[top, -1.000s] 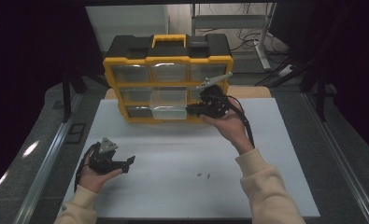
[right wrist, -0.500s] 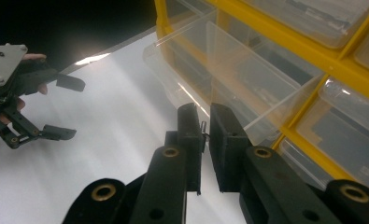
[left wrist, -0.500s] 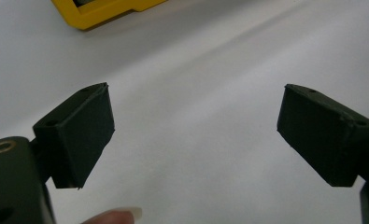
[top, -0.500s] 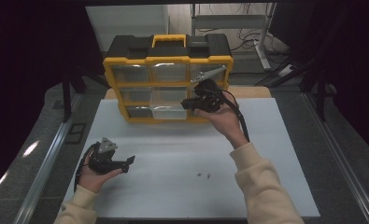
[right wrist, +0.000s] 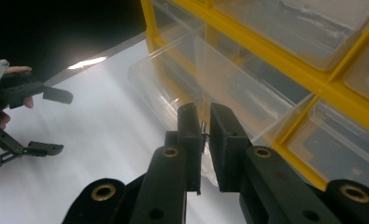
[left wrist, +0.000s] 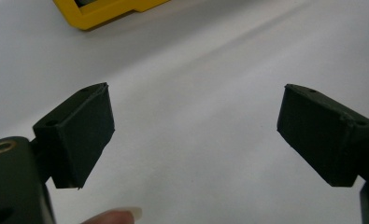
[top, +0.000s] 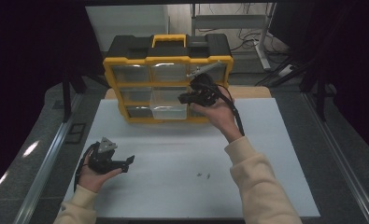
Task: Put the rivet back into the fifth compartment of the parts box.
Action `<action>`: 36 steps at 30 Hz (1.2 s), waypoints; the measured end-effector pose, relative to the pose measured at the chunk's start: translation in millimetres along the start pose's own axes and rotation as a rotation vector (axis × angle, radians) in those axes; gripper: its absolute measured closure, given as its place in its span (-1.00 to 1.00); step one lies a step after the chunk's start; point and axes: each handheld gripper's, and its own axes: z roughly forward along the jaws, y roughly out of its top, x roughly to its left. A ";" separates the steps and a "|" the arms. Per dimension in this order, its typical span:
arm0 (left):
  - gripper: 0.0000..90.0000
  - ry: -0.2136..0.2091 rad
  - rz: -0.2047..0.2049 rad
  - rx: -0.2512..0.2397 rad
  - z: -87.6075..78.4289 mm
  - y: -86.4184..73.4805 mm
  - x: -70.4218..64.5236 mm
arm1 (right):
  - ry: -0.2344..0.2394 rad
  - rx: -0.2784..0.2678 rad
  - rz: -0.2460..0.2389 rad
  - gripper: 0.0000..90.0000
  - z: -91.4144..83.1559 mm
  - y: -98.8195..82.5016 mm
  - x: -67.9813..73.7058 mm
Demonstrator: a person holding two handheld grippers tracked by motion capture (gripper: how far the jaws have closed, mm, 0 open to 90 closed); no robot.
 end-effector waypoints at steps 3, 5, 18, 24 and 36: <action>-0.74 0.001 -0.001 0.000 -0.1 0.0 0.3 | -0.016 0.007 -0.010 0.83 4.9 2.8 0.9; -0.74 0.001 -0.002 -0.001 -0.1 0.0 0.5 | -0.020 0.003 -0.009 0.83 7.6 4.1 1.4; -0.74 0.001 -0.001 -0.002 -0.6 0.0 0.6 | -0.054 0.022 0.005 0.83 27.5 11.8 -7.1; -0.74 0.001 -0.001 -0.003 -0.6 0.1 0.5 | -0.066 0.016 0.005 0.35 35.2 11.5 -10.9; -0.74 0.003 0.004 0.000 -0.7 0.4 -0.6 | -0.099 -0.061 0.006 -0.38 10.0 0.2 -2.4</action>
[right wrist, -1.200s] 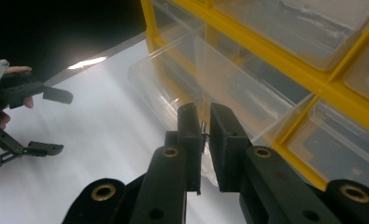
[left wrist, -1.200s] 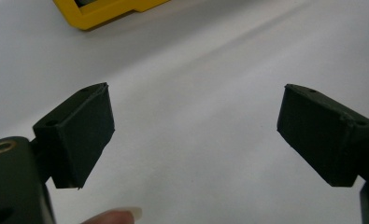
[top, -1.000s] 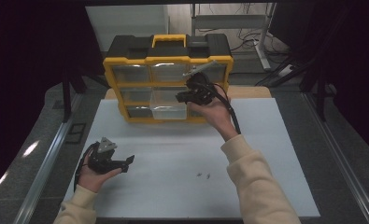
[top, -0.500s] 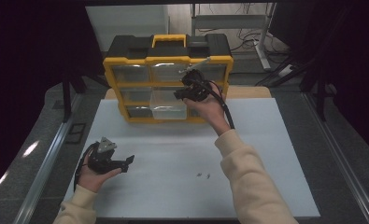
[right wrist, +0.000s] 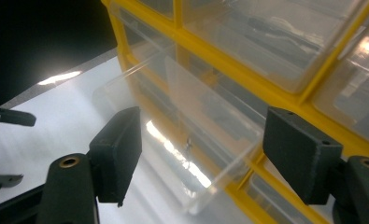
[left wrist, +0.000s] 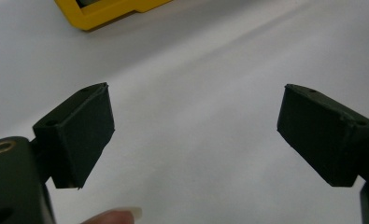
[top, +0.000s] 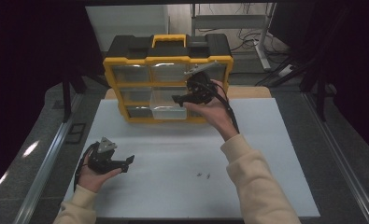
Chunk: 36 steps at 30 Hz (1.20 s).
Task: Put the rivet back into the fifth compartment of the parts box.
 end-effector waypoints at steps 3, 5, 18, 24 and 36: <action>-0.74 -0.001 0.001 -0.001 0.0 0.2 -0.2 | -0.002 -0.002 -0.012 -0.39 -9.4 -10.6 1.4; -0.74 0.001 -0.002 0.000 0.0 0.0 0.1 | 0.002 -0.001 -0.014 -0.40 -15.8 -18.8 1.4; -0.75 0.000 0.001 0.002 0.9 0.8 -1.7 | 0.001 0.006 0.010 -0.40 -44.9 -80.9 -7.1; -0.75 0.001 0.001 0.001 0.7 1.0 -1.8 | 0.009 0.004 0.019 -0.41 -51.9 -98.8 -5.5; -0.74 0.002 0.007 0.003 0.0 1.2 -2.0 | 0.004 0.027 0.037 -0.40 -59.1 -136.2 -3.8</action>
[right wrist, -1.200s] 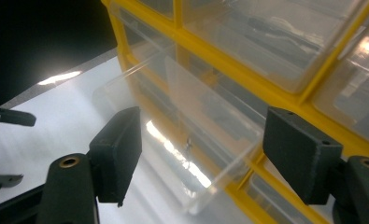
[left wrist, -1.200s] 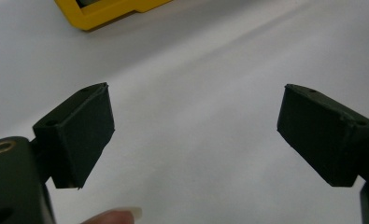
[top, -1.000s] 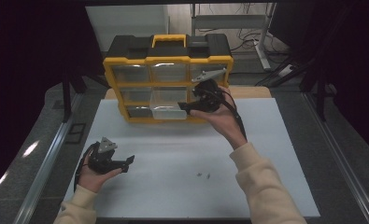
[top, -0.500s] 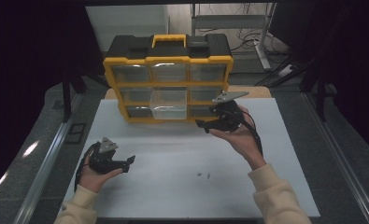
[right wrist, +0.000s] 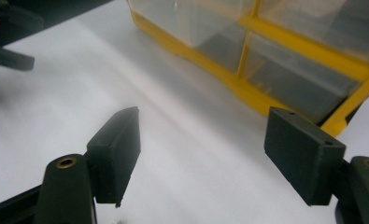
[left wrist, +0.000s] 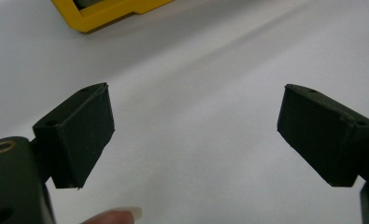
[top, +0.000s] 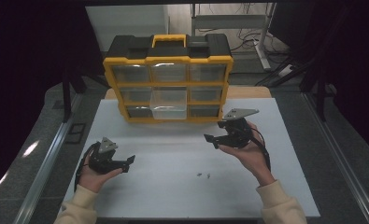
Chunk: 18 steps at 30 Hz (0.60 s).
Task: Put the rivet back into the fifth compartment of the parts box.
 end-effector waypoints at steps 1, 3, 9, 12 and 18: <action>-0.74 0.000 0.000 0.000 0.0 0.0 0.0 | 0.002 0.005 0.003 -0.40 -0.2 -4.0 -0.1; -0.75 0.001 -0.001 -0.001 -0.1 0.1 -0.2 | 0.002 0.006 0.005 -0.40 -0.3 -6.4 -0.4; -0.74 0.001 -0.004 -0.004 -1.1 0.3 -0.1 | 0.005 0.027 0.013 -0.39 0.3 -22.6 -1.1; -0.74 0.002 -0.004 -0.005 -1.3 0.4 -0.1 | 0.010 0.045 0.014 -0.38 1.8 -28.2 -1.0; -0.74 0.003 -0.003 -0.004 -1.4 0.3 -0.2 | 0.009 0.070 0.020 -0.38 4.1 -37.6 -2.3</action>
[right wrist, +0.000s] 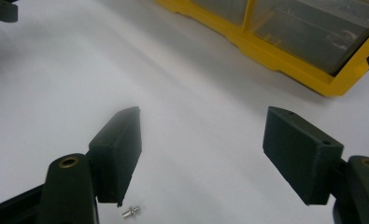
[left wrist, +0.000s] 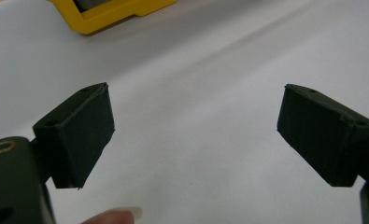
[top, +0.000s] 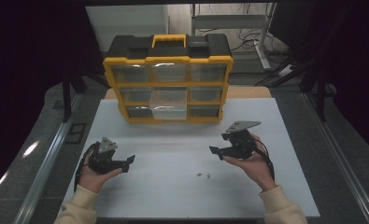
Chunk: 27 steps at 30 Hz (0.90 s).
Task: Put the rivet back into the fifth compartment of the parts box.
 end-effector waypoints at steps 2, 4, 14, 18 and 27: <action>-0.74 0.000 0.000 0.000 -0.1 0.0 -0.1 | -0.002 0.004 -0.001 -0.38 0.6 -1.4 -0.3; -0.74 0.000 0.000 0.000 -0.3 0.1 -0.1 | -0.002 0.010 0.001 -0.38 1.2 -2.9 -0.4; -0.74 0.000 0.001 -0.001 0.0 0.1 -0.5 | -0.001 0.033 0.009 -0.37 4.7 -9.5 -0.7; -0.74 -0.002 0.004 0.001 0.5 0.1 -0.9 | 0.006 0.042 0.012 -0.38 6.4 -13.8 0.3; -0.74 -0.002 0.004 0.000 0.4 0.2 -0.8 | 0.008 0.063 0.015 -0.39 8.9 -19.8 3.8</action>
